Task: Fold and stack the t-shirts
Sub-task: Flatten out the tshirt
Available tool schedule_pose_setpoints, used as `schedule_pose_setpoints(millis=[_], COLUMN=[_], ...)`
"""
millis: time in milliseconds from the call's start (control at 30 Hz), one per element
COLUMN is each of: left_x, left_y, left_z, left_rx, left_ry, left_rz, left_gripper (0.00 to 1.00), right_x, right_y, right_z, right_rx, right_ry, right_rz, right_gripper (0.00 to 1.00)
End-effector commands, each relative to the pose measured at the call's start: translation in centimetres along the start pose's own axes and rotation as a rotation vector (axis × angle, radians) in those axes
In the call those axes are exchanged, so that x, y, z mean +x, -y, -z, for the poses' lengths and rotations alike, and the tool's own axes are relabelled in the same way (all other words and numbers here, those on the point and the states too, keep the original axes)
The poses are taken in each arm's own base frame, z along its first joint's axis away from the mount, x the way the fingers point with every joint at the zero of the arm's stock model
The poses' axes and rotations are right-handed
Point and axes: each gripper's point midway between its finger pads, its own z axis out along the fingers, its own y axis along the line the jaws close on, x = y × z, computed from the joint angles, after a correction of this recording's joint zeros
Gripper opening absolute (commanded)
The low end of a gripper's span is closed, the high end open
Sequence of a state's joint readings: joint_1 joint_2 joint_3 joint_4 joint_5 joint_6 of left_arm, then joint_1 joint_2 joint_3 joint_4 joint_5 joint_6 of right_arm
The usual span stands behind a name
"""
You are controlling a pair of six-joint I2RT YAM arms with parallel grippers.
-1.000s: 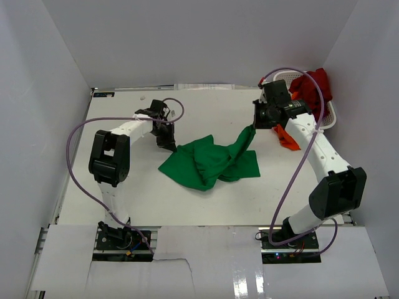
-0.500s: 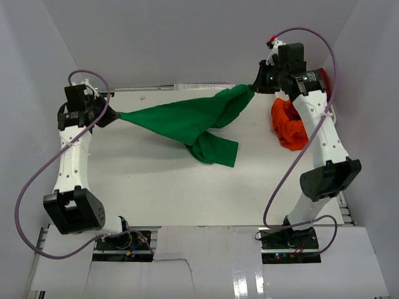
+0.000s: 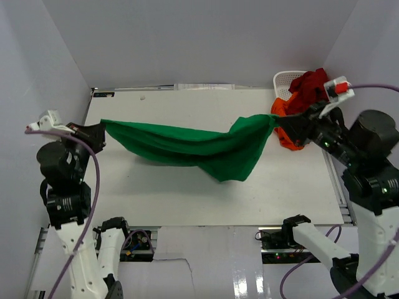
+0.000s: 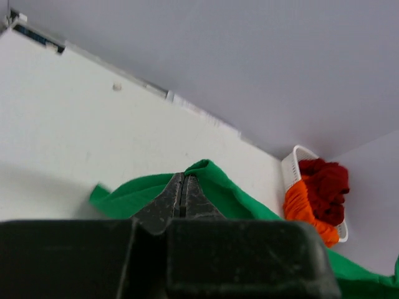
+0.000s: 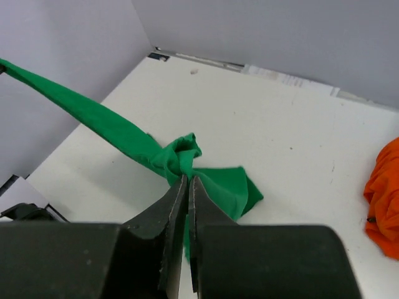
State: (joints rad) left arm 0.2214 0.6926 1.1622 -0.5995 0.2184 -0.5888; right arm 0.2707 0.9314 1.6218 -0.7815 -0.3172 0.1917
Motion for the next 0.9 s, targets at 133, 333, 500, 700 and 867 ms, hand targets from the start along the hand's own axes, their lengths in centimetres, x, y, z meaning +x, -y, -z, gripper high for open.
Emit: schedule_pose_setpoints(millis=[133, 333, 500, 700, 867], left_x=[-4.7, -11.3, -16.5, -12.7, -3.3], left_y=[1.3, 4.1, 5.9, 3.8, -1.5], left_z=[6.2, 9.8, 13.6, 5.7, -5.0], left_rx=[-0.046, -0.049, -0.034, -0.115, -0.205], left_ry=[0.237, 0.425, 0.616, 0.399, 0.117], left_rz=[-0.006, -0.062, -0.094, -0.091, -0.085], left_gripper=[0.0, 0.0, 0.0, 0.0, 0.0], right_x=[-4.8, -11.8, -16.0, -12.8, -3.8], right_y=[-4.8, -8.0, -9.0, -4.2, 4.4], right_z=[8.1, 13.9, 16.7, 6.3, -6.2], right_rx=[-0.085, -0.091, -0.064, -0.019, 0.131], right_ry=[0.271, 0.472, 0.634, 0.359, 0.066], right_rz=[0.141, 0.257, 0.314, 0.139, 0.006], right_gripper=[0.08, 0.08, 0.08, 0.08, 0.08])
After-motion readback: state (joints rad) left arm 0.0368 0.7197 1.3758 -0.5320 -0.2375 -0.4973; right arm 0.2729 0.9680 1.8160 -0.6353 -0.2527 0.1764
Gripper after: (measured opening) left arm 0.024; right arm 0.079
